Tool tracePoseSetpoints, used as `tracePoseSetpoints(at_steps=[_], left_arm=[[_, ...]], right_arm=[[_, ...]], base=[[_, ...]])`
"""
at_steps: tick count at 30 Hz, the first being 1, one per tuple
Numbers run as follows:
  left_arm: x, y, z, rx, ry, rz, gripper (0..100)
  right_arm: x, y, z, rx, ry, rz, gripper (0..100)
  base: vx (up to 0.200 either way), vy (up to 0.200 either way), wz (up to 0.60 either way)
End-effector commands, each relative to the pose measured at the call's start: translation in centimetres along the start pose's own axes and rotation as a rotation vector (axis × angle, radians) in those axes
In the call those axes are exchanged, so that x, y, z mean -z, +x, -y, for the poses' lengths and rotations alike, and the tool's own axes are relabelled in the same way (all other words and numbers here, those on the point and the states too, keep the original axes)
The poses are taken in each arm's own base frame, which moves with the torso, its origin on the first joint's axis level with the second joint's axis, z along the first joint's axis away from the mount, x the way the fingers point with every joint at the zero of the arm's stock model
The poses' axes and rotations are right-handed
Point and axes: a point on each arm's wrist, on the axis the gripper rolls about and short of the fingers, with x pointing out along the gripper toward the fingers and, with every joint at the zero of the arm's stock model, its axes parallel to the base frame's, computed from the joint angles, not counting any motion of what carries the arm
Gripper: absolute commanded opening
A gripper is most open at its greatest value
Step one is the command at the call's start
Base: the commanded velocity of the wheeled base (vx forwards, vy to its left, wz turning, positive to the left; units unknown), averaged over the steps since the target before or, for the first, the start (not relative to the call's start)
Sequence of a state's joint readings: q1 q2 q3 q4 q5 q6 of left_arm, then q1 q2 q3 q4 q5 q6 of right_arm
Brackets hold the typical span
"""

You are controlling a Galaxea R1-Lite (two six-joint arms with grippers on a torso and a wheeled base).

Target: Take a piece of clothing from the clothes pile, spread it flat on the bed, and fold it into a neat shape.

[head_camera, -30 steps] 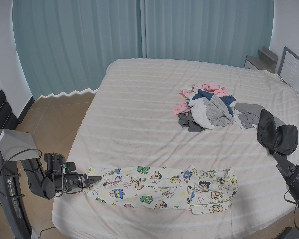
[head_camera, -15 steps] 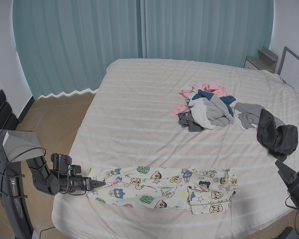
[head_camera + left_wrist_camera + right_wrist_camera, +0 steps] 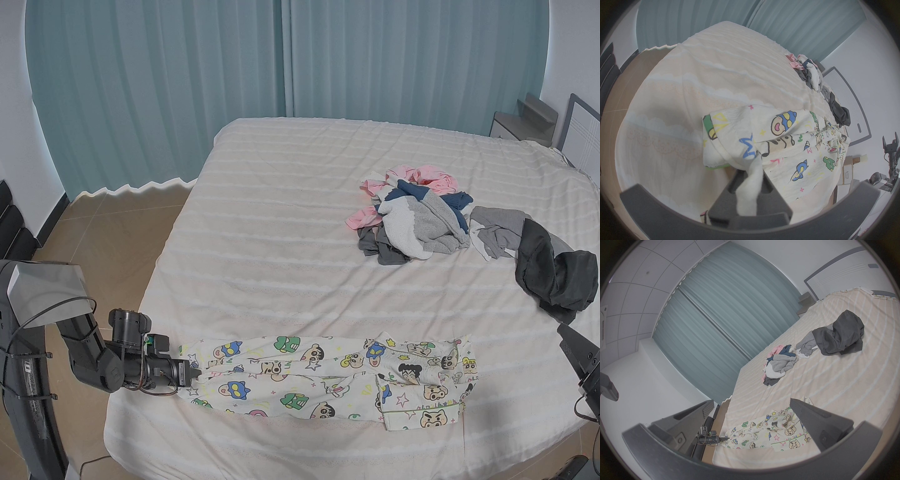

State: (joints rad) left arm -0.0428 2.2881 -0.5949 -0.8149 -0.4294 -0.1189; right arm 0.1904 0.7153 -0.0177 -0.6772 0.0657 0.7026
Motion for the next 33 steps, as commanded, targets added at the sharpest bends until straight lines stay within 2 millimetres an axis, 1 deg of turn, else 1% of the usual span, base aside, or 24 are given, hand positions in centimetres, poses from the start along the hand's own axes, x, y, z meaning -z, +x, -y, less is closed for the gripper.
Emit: tracePoseSetpoints(at_steps=[1,4,5,7,9,13,14,15,17,21,22,24,25,30,31,32,33], left_arm=[[-0.3,-0.4,0.2,0.001,0.002,0.011,0],[-1.0,-1.3,0.4,0.000,0.007,0.040,0],[-1.0,-1.3,0.4,0.000,0.007,0.040,0],[-2.1,-2.9,0.8,-0.008,0.006,0.070,0],[-2.6,-4.1,0.9,-0.014,-0.003,0.073,0],[-3.5,-6.1,0.7,-0.031,-0.030,0.084,0],[-3.6,-6.1,0.7,-0.031,-0.030,0.085,0],[-3.8,-6.7,0.3,-0.044,-0.041,0.100,0],[-4.0,-7.1,-0.2,-0.058,-0.052,0.112,0],[-4.0,-7.6,-1.1,-0.079,-0.074,0.125,0],[-4.0,-8.0,-1.8,-0.090,-0.088,0.136,0],[-4.0,-8.1,-1.9,-0.093,-0.091,0.138,0],[-4.1,-8.8,-3.1,-0.109,-0.119,0.159,0],[-4.1,-10.8,-5.4,-0.115,-0.175,0.211,0],[-4.1,-10.8,-5.4,-0.115,-0.175,0.211,0],[-4.2,-11.6,-6.4,-0.119,-0.195,0.236,0],[-4.2,-11.7,-6.5,-0.121,-0.197,0.237,0]], right_arm=[[0.4,-0.1,0.3,0.011,0.003,-0.016,100],[0.4,-0.1,0.3,0.011,0.006,-0.018,100],[0.4,-0.1,0.3,0.011,0.006,-0.018,100],[0.4,-0.1,0.3,0.011,0.006,-0.018,100],[0.4,-0.1,0.3,0.012,0.008,-0.019,100],[0.5,-0.1,0.4,0.014,0.008,-0.021,100],[0.5,-0.1,0.4,0.014,0.008,-0.021,100],[0.5,-0.1,0.4,0.015,0.010,-0.023,100],[0.5,-0.1,0.4,0.017,0.010,-0.025,100],[0.5,-0.1,0.4,0.017,0.010,-0.025,100],[0.5,-0.1,0.4,0.017,0.010,-0.025,100],[0.5,-0.1,0.4,0.017,0.010,-0.025,100],[0.5,-0.1,0.4,0.017,0.010,-0.025,100],[0.5,-0.1,0.4,0.017,0.010,-0.025,100],[0.5,-0.1,0.4,0.017,0.010,-0.025,100],[0.5,-0.1,0.4,0.017,0.010,-0.025,100],[0.5,-0.1,0.4,0.017,0.010,-0.025,100]], base=[[0.000,0.000,0.00],[0.000,0.000,0.00],[0.000,0.000,0.00],[0.000,0.000,0.00],[0.000,0.000,0.00],[0.000,0.000,0.00],[0.000,0.000,0.00],[0.000,0.000,0.00],[0.000,0.000,0.00],[0.000,0.000,0.00],[0.000,0.000,0.00],[0.000,0.000,0.00],[0.000,0.000,0.00],[0.000,0.000,0.00],[0.000,0.000,0.00],[0.000,0.000,0.00],[0.000,0.000,0.00]])
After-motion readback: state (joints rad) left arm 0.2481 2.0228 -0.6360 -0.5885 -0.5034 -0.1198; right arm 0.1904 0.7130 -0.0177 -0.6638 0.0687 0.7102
